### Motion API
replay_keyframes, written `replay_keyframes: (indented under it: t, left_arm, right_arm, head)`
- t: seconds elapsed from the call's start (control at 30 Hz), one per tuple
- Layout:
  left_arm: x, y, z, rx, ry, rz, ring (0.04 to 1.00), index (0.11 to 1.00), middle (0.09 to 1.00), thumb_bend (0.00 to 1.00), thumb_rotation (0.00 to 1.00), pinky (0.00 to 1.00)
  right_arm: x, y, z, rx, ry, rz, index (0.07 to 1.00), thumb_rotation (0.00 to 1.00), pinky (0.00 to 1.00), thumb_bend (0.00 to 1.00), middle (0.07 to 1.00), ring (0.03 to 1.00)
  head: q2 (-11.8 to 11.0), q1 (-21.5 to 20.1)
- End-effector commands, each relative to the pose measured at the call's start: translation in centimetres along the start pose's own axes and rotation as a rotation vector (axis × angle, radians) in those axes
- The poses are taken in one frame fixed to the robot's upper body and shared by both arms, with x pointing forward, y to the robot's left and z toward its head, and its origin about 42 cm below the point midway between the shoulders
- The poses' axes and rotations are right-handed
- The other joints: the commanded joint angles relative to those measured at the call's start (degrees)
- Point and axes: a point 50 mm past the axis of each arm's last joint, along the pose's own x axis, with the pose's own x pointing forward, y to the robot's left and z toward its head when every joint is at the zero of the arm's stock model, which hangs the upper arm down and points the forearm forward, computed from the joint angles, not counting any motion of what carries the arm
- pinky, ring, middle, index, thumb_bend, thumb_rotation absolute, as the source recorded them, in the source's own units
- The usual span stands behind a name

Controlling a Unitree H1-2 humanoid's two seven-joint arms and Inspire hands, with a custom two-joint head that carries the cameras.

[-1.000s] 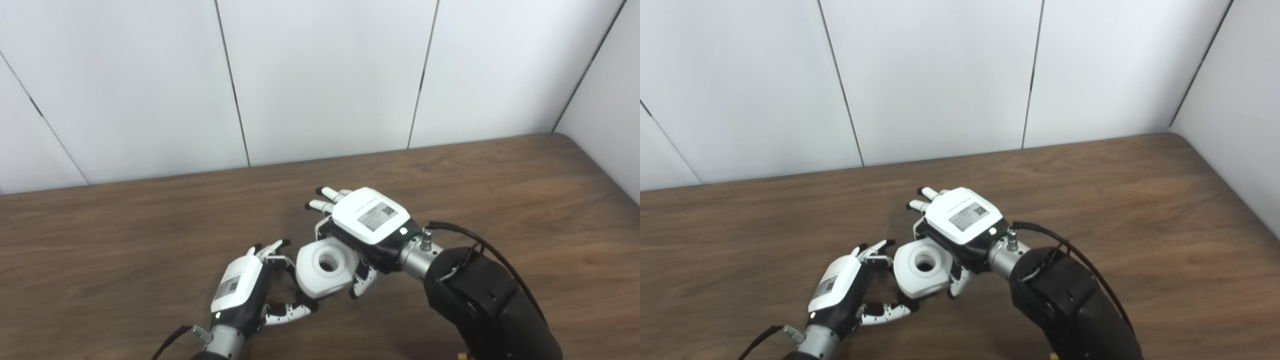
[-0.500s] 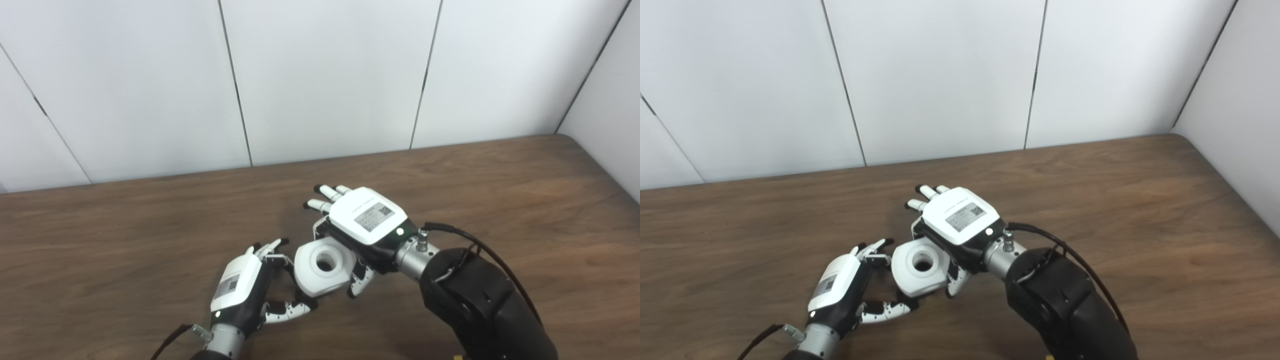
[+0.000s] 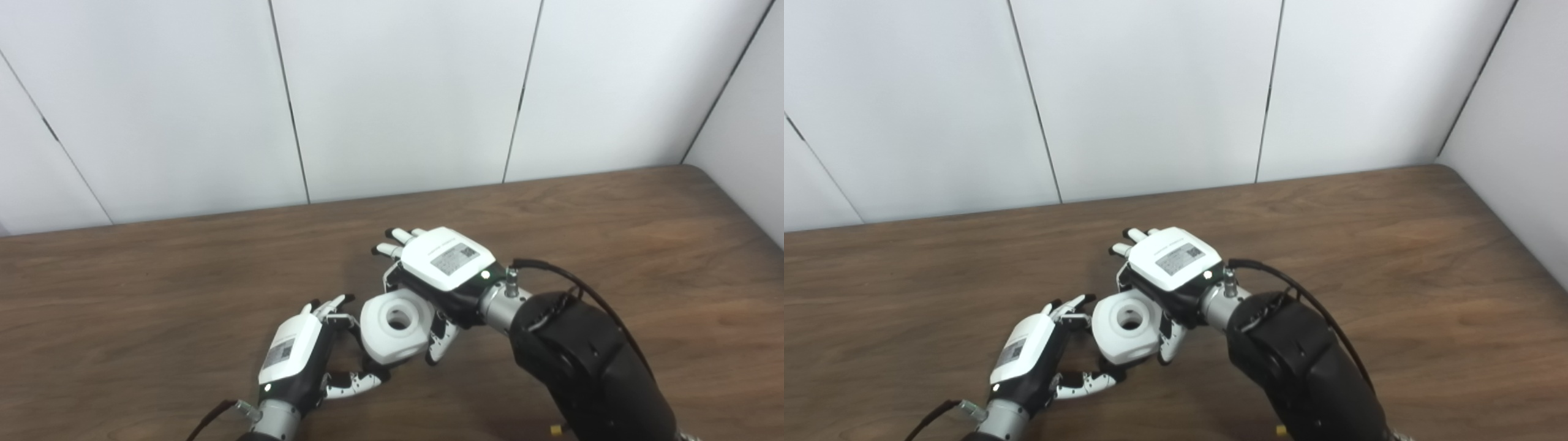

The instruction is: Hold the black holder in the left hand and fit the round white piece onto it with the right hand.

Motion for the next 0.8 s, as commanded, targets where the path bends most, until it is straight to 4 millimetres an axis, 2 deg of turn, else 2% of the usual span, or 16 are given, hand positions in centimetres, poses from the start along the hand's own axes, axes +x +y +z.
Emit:
replay_keyframes:
  t: [0.0,0.1,0.17,0.33,0.77]
  left_arm:
    - [0.3,0.6,1.4,-0.004,-0.055,0.033,0.921,0.482,0.92,0.51,0.05,1.0]
    - [0.3,0.5,1.3,-0.006,-0.054,0.036,0.921,0.482,0.919,0.51,0.05,1.0]
    - [0.4,0.4,1.3,-0.004,-0.054,0.037,0.918,0.482,0.916,0.51,0.05,1.0]
    - [0.4,0.3,1.5,-0.01,-0.052,0.04,0.919,0.482,0.915,0.51,0.05,1.0]
    - [0.6,0.1,1.4,-0.008,-0.058,0.051,0.915,0.482,0.913,0.51,0.05,1.0]
  right_arm:
    - [0.8,0.4,-0.6,0.011,0.007,0.084,0.489,0.14,0.92,0.51,0.931,0.997]
    - [1.6,-0.1,-1.2,0.042,0.012,0.117,0.488,0.14,0.91,0.51,0.921,0.997]
    - [2.1,-0.4,-1.6,0.056,0.017,0.155,0.487,0.14,0.95,0.51,0.929,1.0]
    - [3.1,-1.1,-2.2,0.059,0.026,0.218,0.484,0.14,0.97,0.51,0.918,0.999]
    - [2.7,-0.7,-1.6,0.028,0.025,0.217,0.486,0.14,0.99,0.51,0.92,1.0]
  head:
    - [-0.15,-0.01]
    - [-0.29,0.04]
    - [-0.3,0.12]
    - [-0.22,0.72]
    - [-0.33,1.1]
